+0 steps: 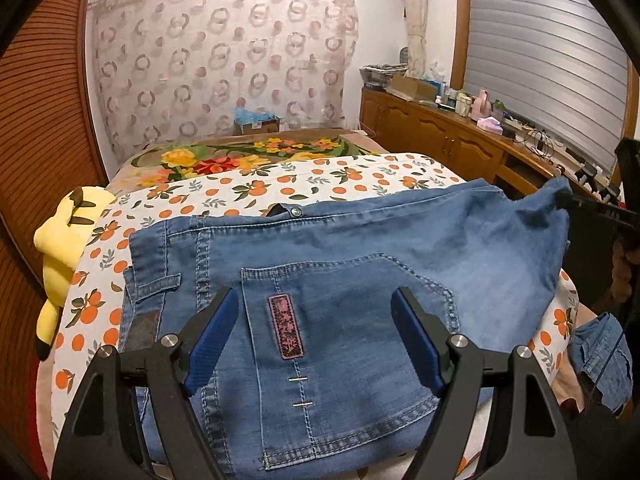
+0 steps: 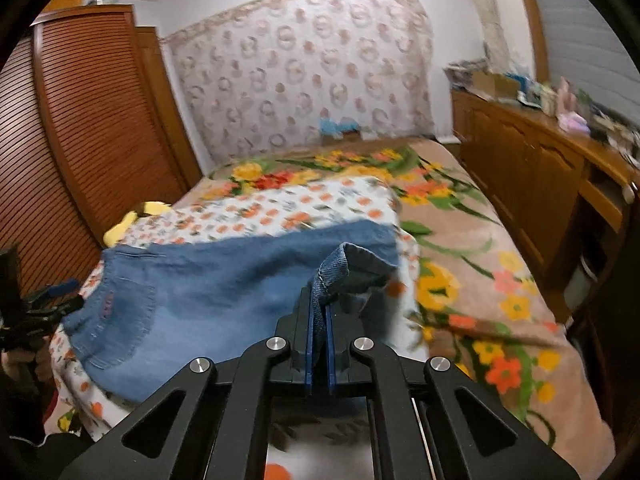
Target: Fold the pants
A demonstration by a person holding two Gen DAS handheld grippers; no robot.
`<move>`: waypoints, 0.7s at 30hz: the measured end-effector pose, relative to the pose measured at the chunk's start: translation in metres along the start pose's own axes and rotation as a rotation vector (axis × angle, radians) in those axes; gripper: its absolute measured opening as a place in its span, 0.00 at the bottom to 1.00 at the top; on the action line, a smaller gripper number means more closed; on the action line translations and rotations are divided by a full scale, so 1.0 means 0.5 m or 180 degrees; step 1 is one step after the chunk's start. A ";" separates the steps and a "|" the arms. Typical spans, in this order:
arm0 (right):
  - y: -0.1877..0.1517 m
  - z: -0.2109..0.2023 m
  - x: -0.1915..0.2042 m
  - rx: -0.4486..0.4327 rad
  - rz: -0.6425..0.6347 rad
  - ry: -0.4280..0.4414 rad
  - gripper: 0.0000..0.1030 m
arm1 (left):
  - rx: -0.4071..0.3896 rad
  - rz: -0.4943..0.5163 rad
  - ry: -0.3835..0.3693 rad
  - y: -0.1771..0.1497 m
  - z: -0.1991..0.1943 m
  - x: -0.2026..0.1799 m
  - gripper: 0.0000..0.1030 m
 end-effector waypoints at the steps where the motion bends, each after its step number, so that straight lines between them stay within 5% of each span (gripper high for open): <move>1: 0.008 -0.001 0.014 -0.0031 -0.0042 0.0046 0.04 | -0.0008 -0.0007 0.0002 0.000 -0.004 0.001 0.77; 21: 0.118 0.033 0.350 -0.0187 -0.0924 0.1215 0.04 | -0.0177 -0.0130 0.0176 0.007 -0.070 0.070 0.77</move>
Point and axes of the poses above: each gripper's, at about its wrist camera, not at the fingertips, and z roughly the way its jaws point, x to its left, y to its top, the point moved 6 cm from there along z, roughly the way its jaws point, and after that the axes turned 2 degrees about -x, right-handed, at the moved point
